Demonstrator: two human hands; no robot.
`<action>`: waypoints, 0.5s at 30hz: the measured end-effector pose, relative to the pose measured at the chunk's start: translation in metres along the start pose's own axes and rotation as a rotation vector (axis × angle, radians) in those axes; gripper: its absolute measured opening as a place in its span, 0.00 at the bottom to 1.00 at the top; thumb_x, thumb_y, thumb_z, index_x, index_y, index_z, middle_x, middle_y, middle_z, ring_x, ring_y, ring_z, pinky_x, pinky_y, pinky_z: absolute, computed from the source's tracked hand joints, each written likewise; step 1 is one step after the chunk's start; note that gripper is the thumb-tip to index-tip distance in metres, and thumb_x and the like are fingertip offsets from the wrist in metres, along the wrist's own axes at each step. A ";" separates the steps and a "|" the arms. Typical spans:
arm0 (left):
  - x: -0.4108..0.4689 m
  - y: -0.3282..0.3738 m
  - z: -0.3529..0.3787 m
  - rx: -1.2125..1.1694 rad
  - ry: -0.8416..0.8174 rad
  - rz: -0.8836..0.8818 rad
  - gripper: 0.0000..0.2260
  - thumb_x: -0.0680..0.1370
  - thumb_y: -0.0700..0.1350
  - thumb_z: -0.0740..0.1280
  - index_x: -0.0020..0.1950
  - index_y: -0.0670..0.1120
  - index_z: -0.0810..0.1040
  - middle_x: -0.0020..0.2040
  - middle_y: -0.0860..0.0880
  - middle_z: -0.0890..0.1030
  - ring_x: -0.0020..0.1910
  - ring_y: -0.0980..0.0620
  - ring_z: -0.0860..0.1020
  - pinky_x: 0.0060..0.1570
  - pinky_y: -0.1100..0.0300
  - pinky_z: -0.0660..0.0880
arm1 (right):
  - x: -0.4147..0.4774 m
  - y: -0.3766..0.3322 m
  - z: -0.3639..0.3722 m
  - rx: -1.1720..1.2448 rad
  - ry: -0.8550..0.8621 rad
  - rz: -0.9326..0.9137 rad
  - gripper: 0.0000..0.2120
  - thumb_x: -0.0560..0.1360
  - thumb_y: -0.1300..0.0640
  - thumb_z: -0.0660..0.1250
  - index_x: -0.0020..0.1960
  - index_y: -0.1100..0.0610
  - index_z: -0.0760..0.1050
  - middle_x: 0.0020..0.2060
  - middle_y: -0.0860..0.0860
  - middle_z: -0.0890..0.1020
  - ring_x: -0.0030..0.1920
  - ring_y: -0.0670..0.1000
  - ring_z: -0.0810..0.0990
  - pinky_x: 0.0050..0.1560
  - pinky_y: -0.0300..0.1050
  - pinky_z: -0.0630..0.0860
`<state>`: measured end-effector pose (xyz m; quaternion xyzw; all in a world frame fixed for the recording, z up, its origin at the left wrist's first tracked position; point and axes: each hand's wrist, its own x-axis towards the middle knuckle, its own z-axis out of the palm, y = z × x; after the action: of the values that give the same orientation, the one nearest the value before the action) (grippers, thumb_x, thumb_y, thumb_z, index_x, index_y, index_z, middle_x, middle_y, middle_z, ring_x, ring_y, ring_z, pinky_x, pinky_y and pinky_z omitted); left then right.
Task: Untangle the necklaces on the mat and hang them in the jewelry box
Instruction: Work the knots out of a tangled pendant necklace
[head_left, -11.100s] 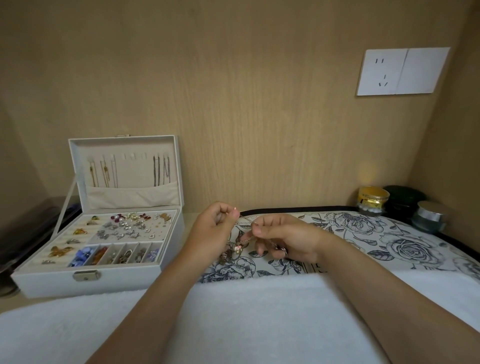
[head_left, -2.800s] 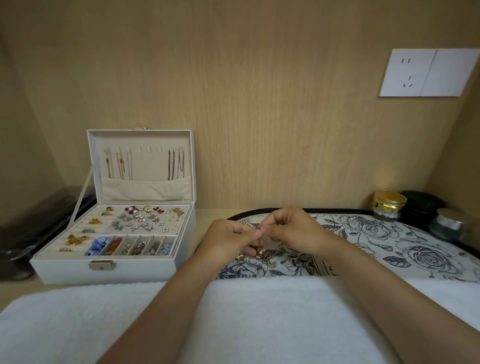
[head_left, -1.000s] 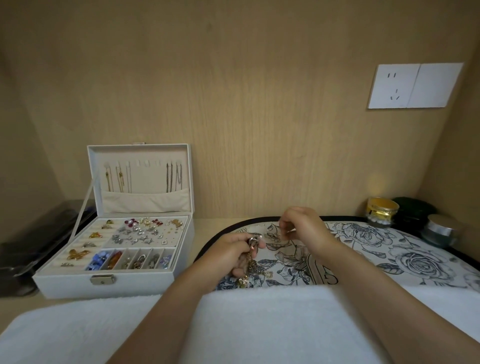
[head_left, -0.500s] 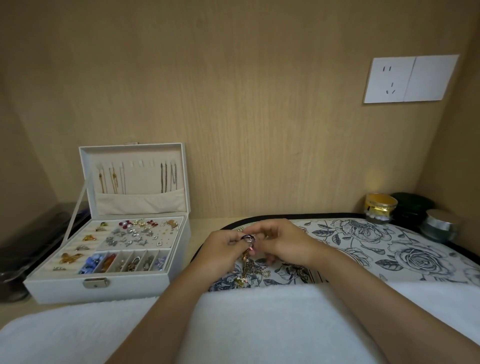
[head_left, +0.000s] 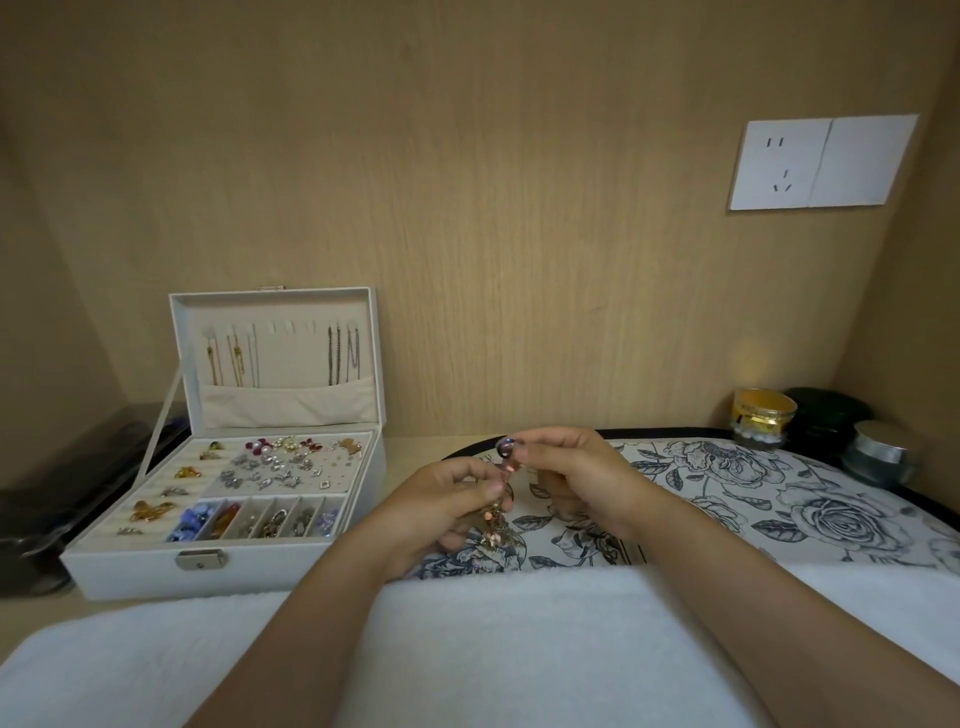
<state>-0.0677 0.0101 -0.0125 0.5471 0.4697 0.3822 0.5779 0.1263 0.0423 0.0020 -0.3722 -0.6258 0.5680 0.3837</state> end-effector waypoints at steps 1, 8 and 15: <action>-0.001 0.001 0.001 0.065 0.011 0.007 0.06 0.79 0.43 0.69 0.55 0.44 0.80 0.42 0.48 0.83 0.26 0.58 0.62 0.23 0.66 0.56 | 0.002 0.001 -0.001 0.025 0.021 0.015 0.04 0.78 0.58 0.68 0.47 0.55 0.82 0.21 0.45 0.70 0.22 0.45 0.59 0.27 0.40 0.52; 0.003 -0.005 0.006 0.327 0.157 0.166 0.08 0.76 0.40 0.72 0.49 0.53 0.85 0.44 0.56 0.86 0.43 0.61 0.82 0.43 0.69 0.77 | 0.006 0.004 -0.007 0.156 0.215 0.012 0.05 0.78 0.55 0.69 0.45 0.55 0.77 0.40 0.50 0.81 0.25 0.45 0.68 0.22 0.36 0.59; 0.005 -0.008 -0.002 0.620 0.297 0.210 0.08 0.79 0.45 0.69 0.43 0.55 0.83 0.40 0.51 0.84 0.29 0.56 0.76 0.33 0.65 0.72 | 0.009 -0.001 -0.011 0.225 0.383 -0.008 0.06 0.83 0.55 0.62 0.50 0.58 0.72 0.41 0.52 0.86 0.26 0.48 0.73 0.21 0.37 0.60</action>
<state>-0.0691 0.0146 -0.0213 0.6802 0.5834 0.3539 0.2676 0.1324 0.0554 0.0042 -0.4258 -0.4756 0.5518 0.5368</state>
